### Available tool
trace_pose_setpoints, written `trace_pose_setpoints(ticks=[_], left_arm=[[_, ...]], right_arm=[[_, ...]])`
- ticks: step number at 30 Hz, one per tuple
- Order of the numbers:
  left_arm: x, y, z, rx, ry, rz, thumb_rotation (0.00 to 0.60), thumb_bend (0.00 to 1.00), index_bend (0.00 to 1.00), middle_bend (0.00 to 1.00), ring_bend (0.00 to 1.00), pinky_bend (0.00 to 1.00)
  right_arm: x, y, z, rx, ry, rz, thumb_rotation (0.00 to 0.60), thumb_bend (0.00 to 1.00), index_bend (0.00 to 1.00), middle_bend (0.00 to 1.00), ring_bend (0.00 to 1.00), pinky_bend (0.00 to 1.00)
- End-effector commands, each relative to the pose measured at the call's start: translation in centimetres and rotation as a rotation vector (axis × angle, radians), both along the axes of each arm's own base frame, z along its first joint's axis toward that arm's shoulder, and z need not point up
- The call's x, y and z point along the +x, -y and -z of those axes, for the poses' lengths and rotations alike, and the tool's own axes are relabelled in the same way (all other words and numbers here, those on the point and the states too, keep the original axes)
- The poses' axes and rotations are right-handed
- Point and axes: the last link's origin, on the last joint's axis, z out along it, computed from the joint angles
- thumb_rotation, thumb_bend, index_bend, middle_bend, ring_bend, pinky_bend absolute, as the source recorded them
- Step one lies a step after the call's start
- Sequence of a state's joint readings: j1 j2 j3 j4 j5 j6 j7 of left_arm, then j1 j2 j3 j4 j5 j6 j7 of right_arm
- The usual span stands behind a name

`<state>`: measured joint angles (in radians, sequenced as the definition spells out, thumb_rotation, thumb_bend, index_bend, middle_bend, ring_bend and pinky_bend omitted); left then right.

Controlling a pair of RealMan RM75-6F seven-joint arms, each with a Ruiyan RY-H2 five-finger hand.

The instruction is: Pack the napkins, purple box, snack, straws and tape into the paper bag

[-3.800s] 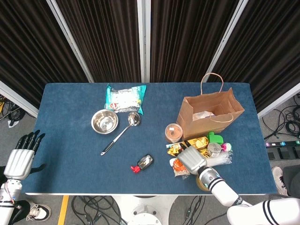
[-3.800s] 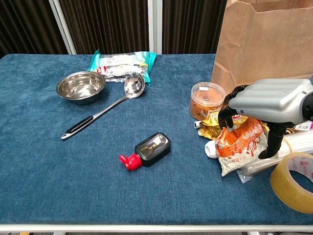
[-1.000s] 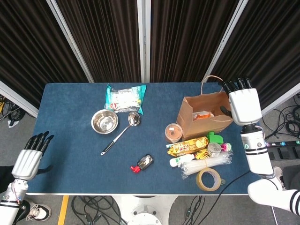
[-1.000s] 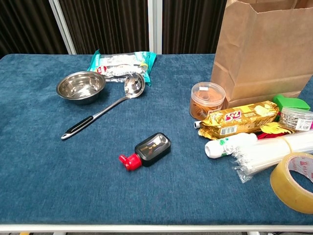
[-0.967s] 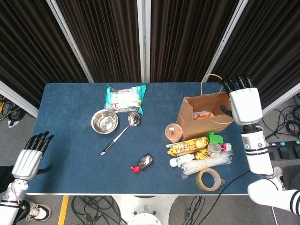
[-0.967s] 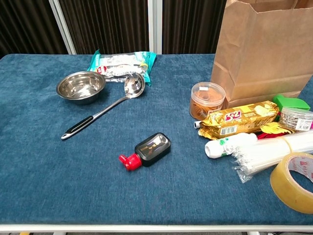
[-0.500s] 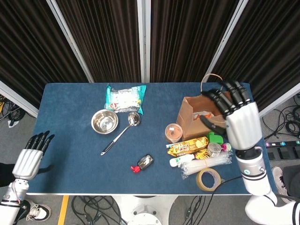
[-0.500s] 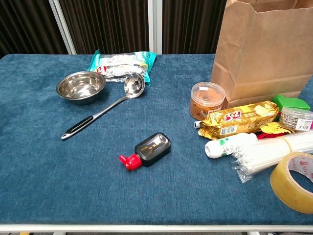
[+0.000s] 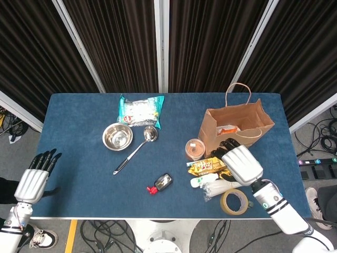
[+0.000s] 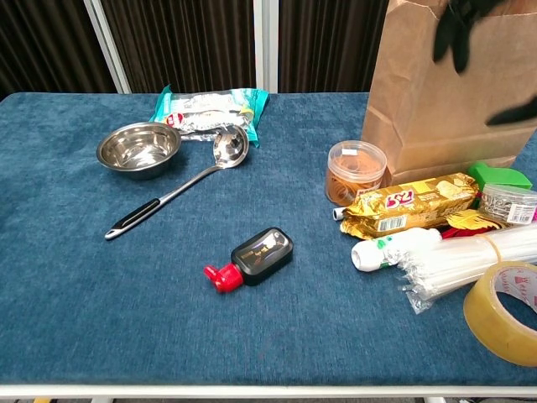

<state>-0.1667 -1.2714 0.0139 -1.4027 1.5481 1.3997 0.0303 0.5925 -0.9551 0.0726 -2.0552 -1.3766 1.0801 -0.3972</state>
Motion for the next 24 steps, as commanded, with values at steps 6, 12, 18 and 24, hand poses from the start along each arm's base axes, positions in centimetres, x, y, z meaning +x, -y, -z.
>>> trace_pose_setpoints(ticks=[6,12,18,24], left_arm=[[0.0,0.1,0.1,-0.009,-0.008,0.002,0.600,0.16,0.06,0.01,0.00,0.11],[-0.1,0.1,-0.1,-0.006,-0.006,-0.001,0.600,0.16,0.06,0.01,0.00,0.11],[-0.3,0.2,0.0,-0.011,-0.003,-0.002,0.600,0.16,0.06,0.01,0.00,0.11],[-0.5,0.3,-0.1,-0.005,0.002,-0.007,0.600,0.16,0.06,0.01,0.00,0.11]], right_arm=[[-7.4,-0.6,1.9,0.025,-0.118,0.315,0.600,0.00,0.39,0.44,0.24,0.18],[-10.1,-1.2,3.3,-0.081,-0.028,0.392,0.600,0.00,0.36,0.40,0.20,0.14],[-11.1,-1.3,4.1,-0.131,0.035,0.393,0.600,0.00,0.29,0.35,0.14,0.08],[-11.3,-1.6,4.2,-0.171,0.030,0.374,0.600,0.00,0.29,0.34,0.14,0.08]])
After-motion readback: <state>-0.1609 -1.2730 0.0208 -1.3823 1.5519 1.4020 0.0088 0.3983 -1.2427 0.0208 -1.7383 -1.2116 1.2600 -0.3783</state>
